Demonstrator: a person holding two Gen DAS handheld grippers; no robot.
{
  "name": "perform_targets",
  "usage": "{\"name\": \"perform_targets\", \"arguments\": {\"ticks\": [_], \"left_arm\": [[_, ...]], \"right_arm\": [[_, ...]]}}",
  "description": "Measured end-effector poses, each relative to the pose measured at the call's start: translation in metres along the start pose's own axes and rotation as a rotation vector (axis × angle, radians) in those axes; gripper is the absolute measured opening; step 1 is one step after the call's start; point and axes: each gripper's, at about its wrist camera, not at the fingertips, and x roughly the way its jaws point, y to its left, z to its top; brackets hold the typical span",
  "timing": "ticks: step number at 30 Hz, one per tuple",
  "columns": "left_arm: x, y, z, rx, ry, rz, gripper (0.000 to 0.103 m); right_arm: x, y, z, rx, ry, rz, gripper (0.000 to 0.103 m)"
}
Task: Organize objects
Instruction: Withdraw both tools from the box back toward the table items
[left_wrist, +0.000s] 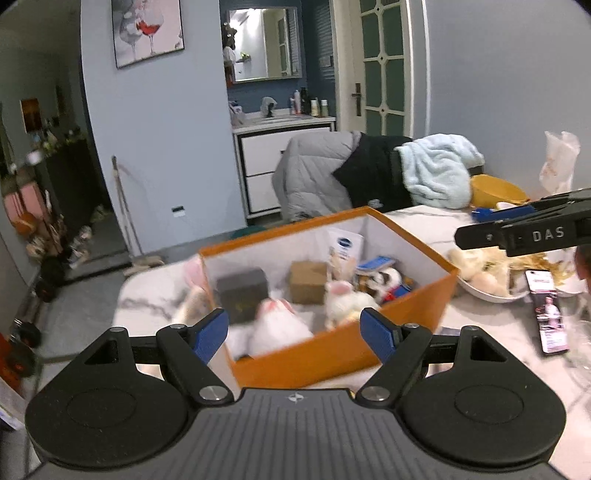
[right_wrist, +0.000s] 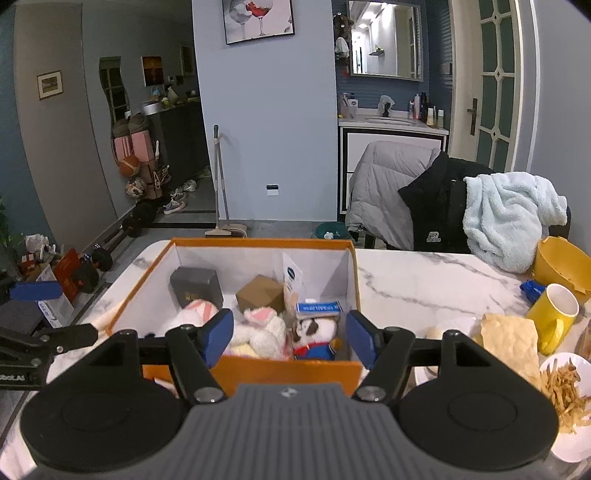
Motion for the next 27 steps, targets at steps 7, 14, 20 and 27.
{"name": "perform_targets", "arguments": {"ticks": [7, 14, 20, 27], "left_arm": [[0.007, -0.021, -0.040, -0.006, 0.060, -0.095, 0.093], [0.011, -0.030, -0.061, 0.014, 0.096, -0.136, 0.093], [0.025, -0.032, -0.073, -0.023, 0.160, -0.174, 0.093], [0.045, -0.043, -0.083, -0.081, 0.253, -0.235, 0.093]], "right_arm": [[0.008, -0.002, -0.037, 0.006, 0.050, 0.013, 0.072], [0.021, 0.001, -0.075, 0.032, 0.127, 0.056, 0.075], [0.030, 0.005, -0.084, 0.063, 0.166, 0.072, 0.076], [0.044, 0.015, -0.092, 0.050, 0.243, 0.136, 0.078]]}}
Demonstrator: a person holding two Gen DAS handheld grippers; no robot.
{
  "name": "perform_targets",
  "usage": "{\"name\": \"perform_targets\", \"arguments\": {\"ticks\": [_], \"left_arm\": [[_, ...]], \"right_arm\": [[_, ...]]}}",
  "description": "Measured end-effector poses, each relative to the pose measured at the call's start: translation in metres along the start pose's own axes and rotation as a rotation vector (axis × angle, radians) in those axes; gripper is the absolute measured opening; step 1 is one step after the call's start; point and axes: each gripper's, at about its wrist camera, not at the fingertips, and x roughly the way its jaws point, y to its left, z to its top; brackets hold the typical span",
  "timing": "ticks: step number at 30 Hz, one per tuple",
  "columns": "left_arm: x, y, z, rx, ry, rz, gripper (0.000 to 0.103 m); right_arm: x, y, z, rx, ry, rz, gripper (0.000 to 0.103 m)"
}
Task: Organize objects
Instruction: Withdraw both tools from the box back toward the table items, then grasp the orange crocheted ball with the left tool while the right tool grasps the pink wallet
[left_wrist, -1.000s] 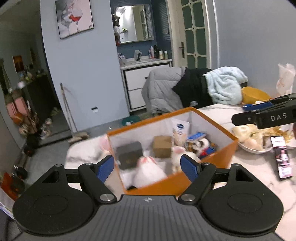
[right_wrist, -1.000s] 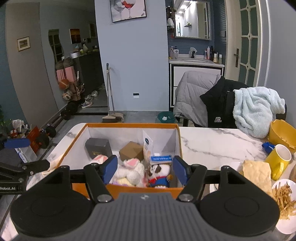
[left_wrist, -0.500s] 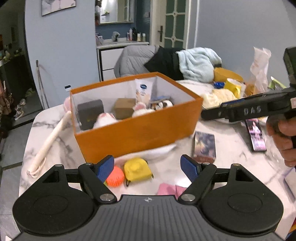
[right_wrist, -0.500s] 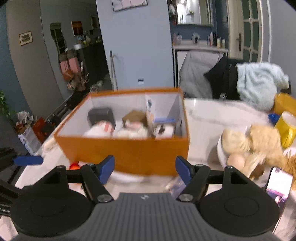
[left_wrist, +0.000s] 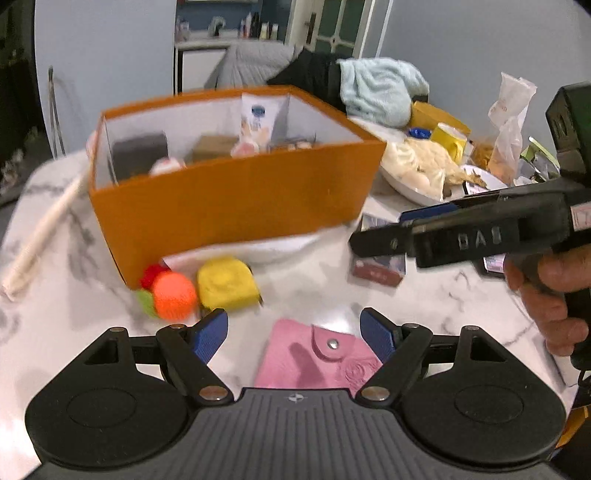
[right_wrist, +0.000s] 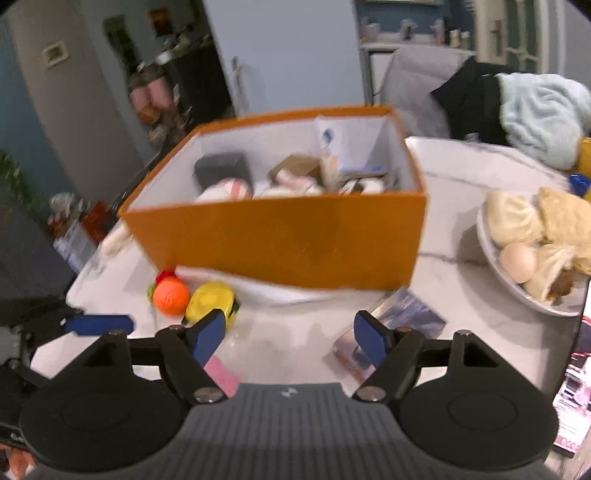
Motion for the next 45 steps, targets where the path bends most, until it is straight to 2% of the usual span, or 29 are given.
{"name": "perform_targets", "arguments": {"ticks": [3, 7, 12, 15, 20, 22, 25, 31, 36, 41, 43, 45], "left_arm": [[0.009, 0.004, -0.004, -0.023, 0.059, 0.000, 0.093], [0.020, 0.011, -0.011, 0.015, 0.169, 0.077, 0.093], [0.014, 0.024, -0.017, 0.134, 0.194, 0.155, 0.093], [0.010, 0.045, -0.016, 0.076, 0.211, 0.166, 0.093], [0.005, 0.077, -0.011, -0.034, 0.196, 0.199, 0.093], [0.004, 0.086, -0.010, -0.083, 0.176, 0.198, 0.093], [0.003, 0.095, -0.008, -0.148, 0.131, 0.183, 0.093], [0.010, 0.104, 0.001, -0.223, 0.053, 0.190, 0.093], [0.023, 0.108, 0.006, -0.298, 0.042, 0.172, 0.093], [0.035, 0.101, 0.008, -0.277, 0.041, 0.196, 0.093], [0.039, 0.099, 0.008, -0.255, 0.040, 0.220, 0.093], [0.041, 0.099, 0.008, -0.248, 0.032, 0.231, 0.094]], "right_arm": [[0.011, 0.006, -0.007, -0.061, 0.065, 0.049, 0.078], [0.023, 0.022, -0.021, -0.179, 0.124, 0.083, 0.079], [0.032, 0.032, -0.028, -0.272, 0.138, 0.111, 0.080], [0.039, 0.038, -0.032, -0.311, 0.164, 0.155, 0.081], [0.052, 0.069, -0.055, -0.522, 0.204, 0.214, 0.091], [0.056, 0.082, -0.066, -0.602, 0.200, 0.191, 0.097], [0.060, 0.093, -0.073, -0.680, 0.183, 0.163, 0.098], [0.063, 0.089, -0.071, -0.681, 0.179, 0.158, 0.094], [0.066, 0.075, -0.069, -0.642, 0.182, 0.169, 0.095], [0.068, 0.062, -0.064, -0.594, 0.242, 0.211, 0.094], [0.064, 0.064, -0.064, -0.618, 0.252, 0.225, 0.084], [0.062, 0.067, -0.065, -0.634, 0.280, 0.226, 0.084]]}}
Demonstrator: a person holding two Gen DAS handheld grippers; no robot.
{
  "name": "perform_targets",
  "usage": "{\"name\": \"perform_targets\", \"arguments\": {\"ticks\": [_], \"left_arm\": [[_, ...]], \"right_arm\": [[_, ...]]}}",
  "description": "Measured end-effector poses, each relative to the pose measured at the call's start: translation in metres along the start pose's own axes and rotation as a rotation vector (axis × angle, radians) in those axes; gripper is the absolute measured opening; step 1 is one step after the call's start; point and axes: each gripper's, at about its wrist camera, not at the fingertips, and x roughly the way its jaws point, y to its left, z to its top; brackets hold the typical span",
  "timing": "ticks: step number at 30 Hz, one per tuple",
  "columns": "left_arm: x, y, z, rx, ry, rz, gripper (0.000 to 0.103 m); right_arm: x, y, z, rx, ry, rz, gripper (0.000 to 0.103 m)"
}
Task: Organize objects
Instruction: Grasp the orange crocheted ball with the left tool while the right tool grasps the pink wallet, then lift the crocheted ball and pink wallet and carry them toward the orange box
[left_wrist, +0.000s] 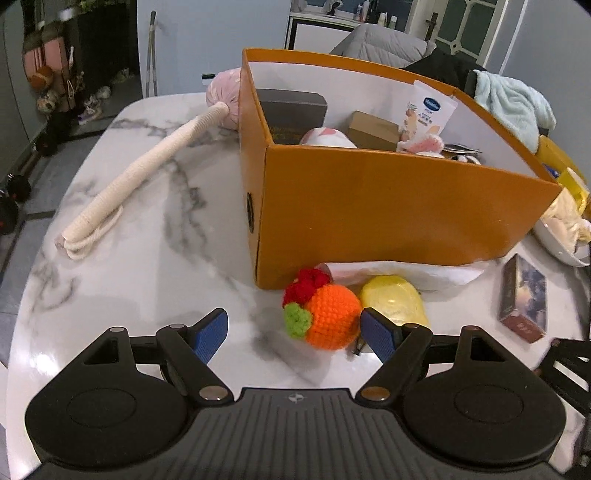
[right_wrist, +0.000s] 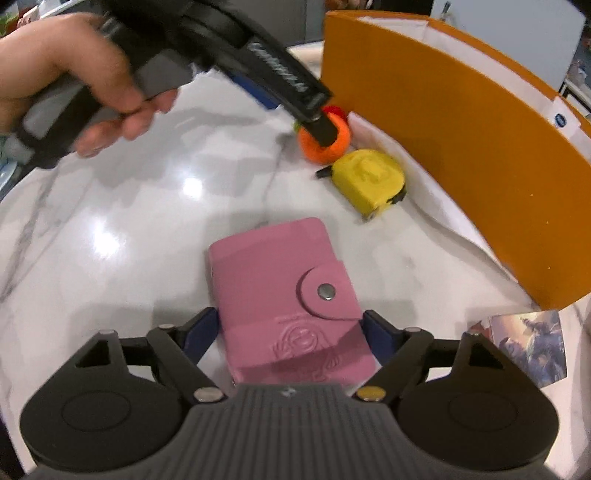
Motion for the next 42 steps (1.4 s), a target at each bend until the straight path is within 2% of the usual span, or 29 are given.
{"name": "perform_targets", "arguments": {"ticks": [5, 9, 14, 19, 20, 22, 32, 37, 40, 42], "left_arm": [[0.006, 0.002, -0.002, -0.035, -0.023, -0.023, 0.094], [0.013, -0.001, -0.002, -0.041, -0.023, -0.075, 0.094], [0.018, -0.005, 0.002, 0.006, -0.031, -0.023, 0.092], [0.016, 0.008, 0.004, -0.008, 0.002, -0.022, 0.067], [0.016, 0.012, 0.004, -0.015, 0.022, -0.021, 0.057], [0.013, 0.018, 0.002, -0.007, 0.029, -0.008, 0.057], [-0.004, 0.041, -0.010, -0.014, 0.088, -0.045, 0.056], [-0.015, 0.035, -0.024, 0.060, 0.125, -0.067, 0.056], [-0.021, 0.032, -0.032, 0.093, 0.150, -0.105, 0.056], [-0.024, 0.031, -0.036, 0.095, 0.160, -0.116, 0.056]], "right_arm": [[0.001, 0.003, -0.001, -0.005, 0.007, 0.004, 0.085], [0.001, 0.005, -0.002, -0.006, 0.000, 0.004, 0.085], [0.001, 0.004, -0.003, -0.006, -0.001, 0.004, 0.085], [0.000, 0.006, -0.001, -0.014, 0.024, 0.010, 0.085], [0.000, 0.006, 0.000, -0.016, 0.032, 0.012, 0.085], [0.000, 0.005, -0.001, -0.020, 0.046, 0.015, 0.084], [-0.003, 0.003, -0.003, -0.019, 0.063, 0.013, 0.085], [0.001, 0.002, -0.002, -0.021, 0.044, 0.003, 0.088], [0.004, 0.000, -0.001, 0.000, 0.037, 0.002, 0.088], [0.003, 0.002, 0.001, -0.009, 0.042, 0.009, 0.085]]}}
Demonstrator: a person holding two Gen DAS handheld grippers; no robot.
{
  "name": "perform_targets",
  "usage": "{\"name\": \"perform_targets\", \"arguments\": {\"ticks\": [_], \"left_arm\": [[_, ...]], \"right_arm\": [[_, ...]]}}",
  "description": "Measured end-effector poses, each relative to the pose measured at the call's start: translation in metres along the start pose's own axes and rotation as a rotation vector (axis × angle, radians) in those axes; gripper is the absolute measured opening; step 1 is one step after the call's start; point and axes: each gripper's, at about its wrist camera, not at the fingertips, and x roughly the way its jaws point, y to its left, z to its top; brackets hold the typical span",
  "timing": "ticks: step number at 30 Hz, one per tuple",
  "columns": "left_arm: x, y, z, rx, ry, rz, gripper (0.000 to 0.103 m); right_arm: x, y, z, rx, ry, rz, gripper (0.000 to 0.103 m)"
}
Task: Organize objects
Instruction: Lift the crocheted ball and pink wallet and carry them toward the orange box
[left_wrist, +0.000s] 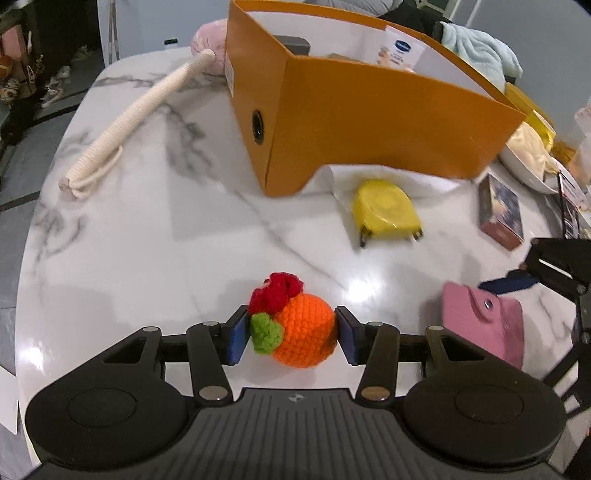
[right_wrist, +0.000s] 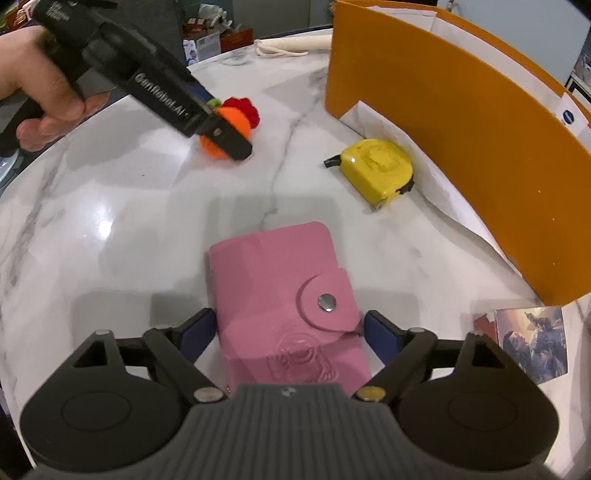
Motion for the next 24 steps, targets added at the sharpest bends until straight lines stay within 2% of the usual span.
{"name": "perform_targets", "arguments": {"ticks": [12, 24], "left_arm": [[-0.005, -0.013, -0.004, 0.046, 0.037, -0.025, 0.056], [-0.013, -0.024, -0.001, 0.071, 0.011, -0.040, 0.056]], "right_arm": [[0.001, 0.008, 0.005, 0.000, 0.051, -0.040, 0.082], [-0.008, 0.006, 0.002, 0.001, 0.047, -0.066, 0.081]]}}
